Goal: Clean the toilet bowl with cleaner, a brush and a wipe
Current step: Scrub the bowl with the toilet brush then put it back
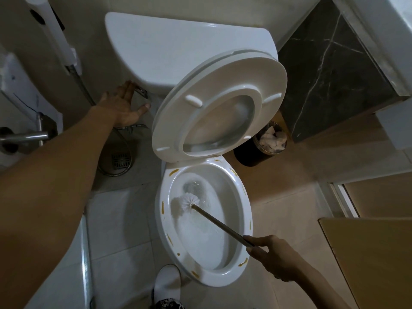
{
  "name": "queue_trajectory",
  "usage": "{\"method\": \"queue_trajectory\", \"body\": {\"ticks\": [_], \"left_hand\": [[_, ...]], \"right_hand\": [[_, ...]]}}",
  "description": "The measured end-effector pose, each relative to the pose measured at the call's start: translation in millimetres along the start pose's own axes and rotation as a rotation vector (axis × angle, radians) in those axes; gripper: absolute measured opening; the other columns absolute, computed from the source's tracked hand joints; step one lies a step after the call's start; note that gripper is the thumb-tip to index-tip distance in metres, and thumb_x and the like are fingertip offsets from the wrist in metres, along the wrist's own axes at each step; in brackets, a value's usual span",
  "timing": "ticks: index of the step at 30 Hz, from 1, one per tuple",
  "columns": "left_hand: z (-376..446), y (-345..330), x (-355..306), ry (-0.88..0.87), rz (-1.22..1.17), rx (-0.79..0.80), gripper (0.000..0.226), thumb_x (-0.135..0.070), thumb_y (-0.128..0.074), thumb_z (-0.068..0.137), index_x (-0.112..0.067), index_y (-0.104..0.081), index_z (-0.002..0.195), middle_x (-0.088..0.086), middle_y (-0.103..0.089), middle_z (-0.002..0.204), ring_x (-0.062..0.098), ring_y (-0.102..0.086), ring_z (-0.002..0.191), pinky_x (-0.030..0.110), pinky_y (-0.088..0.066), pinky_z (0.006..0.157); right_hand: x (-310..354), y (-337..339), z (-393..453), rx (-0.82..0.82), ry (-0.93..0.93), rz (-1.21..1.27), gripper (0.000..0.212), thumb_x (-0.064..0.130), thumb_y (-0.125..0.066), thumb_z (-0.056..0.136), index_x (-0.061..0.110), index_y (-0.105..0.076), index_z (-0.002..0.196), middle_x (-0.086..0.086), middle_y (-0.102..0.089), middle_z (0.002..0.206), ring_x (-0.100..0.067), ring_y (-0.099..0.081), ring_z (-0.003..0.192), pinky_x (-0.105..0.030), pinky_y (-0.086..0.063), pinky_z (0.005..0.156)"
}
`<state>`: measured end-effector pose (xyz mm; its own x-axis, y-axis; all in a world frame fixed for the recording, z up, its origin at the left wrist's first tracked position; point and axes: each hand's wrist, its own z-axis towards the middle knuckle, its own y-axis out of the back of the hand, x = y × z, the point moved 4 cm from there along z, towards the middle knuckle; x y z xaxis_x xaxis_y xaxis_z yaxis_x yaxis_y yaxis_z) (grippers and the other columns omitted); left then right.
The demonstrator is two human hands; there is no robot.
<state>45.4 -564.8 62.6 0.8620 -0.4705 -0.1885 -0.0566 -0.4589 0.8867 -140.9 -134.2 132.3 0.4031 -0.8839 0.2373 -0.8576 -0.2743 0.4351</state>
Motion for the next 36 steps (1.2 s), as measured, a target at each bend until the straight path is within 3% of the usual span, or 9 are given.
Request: {"method": "queue_trajectory", "body": {"ticks": [12, 17, 27, 36], "left_hand": [[-1, 1, -2, 0.005, 0.000, -0.009, 0.083, -0.066, -0.018, 0.092, -0.015, 0.012, 0.150, 0.001, 0.013, 0.159, 0.017, 0.001, 0.147, 0.044, -0.004, 0.117], [-2, 2, -2, 0.010, -0.004, -0.013, 0.083, -0.065, -0.019, 0.093, -0.015, 0.013, 0.150, 0.001, 0.013, 0.159, 0.018, 0.001, 0.147, 0.044, -0.004, 0.118], [-5, 3, -5, 0.022, -0.005, 0.005, 0.082, -0.064, -0.019, 0.094, -0.014, 0.014, 0.150, 0.002, 0.015, 0.159, 0.020, 0.002, 0.147, 0.043, -0.003, 0.118], [-5, 2, -5, 0.013, -0.018, -0.002, 0.083, -0.065, -0.020, 0.093, -0.015, 0.014, 0.150, 0.001, 0.015, 0.159, 0.018, 0.003, 0.147, 0.045, -0.004, 0.117]], "right_hand": [[0, 0, -3, 0.017, -0.019, 0.017, 0.041, 0.027, -0.046, 0.101, 0.032, -0.044, 0.142, 0.015, -0.042, 0.031, -0.003, -0.029, 0.027, -0.016, -0.029, 0.034], [2, -1, -4, 0.027, -0.017, -0.001, 0.042, 0.025, -0.046, 0.101, 0.028, -0.044, 0.142, 0.014, -0.041, 0.055, -0.003, -0.030, 0.028, -0.016, -0.030, 0.035], [-3, -3, 2, 0.055, -0.018, -0.018, 0.042, 0.026, -0.047, 0.100, 0.028, -0.044, 0.142, 0.012, -0.044, 0.066, -0.003, -0.034, 0.030, -0.015, -0.033, 0.038], [-7, -2, 5, 0.046, -0.018, 0.004, 0.040, 0.028, -0.048, 0.100, 0.033, -0.045, 0.140, 0.011, -0.046, 0.050, -0.005, -0.032, 0.031, -0.019, -0.032, 0.036]]}}
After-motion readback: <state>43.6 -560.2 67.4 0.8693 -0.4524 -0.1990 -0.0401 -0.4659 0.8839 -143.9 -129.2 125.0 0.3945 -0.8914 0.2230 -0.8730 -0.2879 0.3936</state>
